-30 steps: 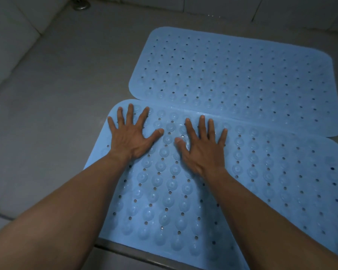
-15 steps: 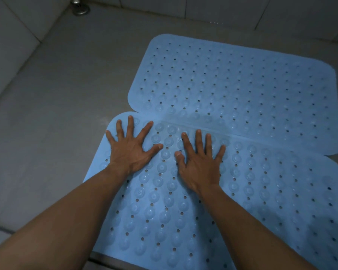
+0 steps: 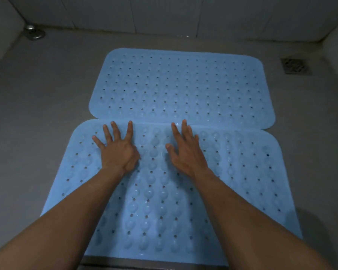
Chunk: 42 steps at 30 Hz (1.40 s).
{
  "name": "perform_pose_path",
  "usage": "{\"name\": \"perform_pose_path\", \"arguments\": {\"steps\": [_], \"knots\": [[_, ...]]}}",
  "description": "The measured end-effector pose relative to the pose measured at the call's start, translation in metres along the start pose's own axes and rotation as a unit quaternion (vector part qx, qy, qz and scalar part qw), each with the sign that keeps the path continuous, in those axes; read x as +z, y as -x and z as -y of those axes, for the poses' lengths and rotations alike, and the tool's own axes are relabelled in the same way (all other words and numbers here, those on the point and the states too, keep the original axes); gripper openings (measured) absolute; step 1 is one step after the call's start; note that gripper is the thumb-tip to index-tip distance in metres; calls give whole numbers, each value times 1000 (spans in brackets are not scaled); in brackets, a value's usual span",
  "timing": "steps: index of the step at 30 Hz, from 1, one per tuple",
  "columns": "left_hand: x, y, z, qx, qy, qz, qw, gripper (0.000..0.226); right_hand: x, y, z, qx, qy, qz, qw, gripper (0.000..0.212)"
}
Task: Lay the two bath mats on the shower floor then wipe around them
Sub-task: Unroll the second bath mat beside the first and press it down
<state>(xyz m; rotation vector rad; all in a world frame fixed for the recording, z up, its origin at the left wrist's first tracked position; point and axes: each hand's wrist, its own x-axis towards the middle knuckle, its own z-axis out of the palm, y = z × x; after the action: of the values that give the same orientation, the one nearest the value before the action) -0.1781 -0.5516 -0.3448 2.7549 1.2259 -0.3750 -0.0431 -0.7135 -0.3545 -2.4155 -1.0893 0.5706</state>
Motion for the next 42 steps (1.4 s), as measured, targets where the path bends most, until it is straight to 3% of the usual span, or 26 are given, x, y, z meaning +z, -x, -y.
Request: {"name": "perform_pose_path", "arguments": {"steps": [5,8,12,15,30,36,42], "knots": [[17,16,-99,121,56,-24,991,63,-42,38,-97,116,104,-51,986,69],[23,14,-153,169,67,-22,983,63,-65,57,-153,189,141,-40,971,70],[36,15,-204,164,66,21,984,67,-69,70,-189,171,146,-45,973,73],[48,17,-212,135,42,26,990,73,-61,73,-192,161,155,-80,971,73],[47,18,-218,125,35,3,991,68,-59,69,-190,185,169,-71,966,69],[44,19,-220,116,28,16,993,93,-58,66,-190,184,166,-65,967,69],[38,20,-223,110,25,35,993,95,-70,65,-186,193,140,-10,971,65]]}}
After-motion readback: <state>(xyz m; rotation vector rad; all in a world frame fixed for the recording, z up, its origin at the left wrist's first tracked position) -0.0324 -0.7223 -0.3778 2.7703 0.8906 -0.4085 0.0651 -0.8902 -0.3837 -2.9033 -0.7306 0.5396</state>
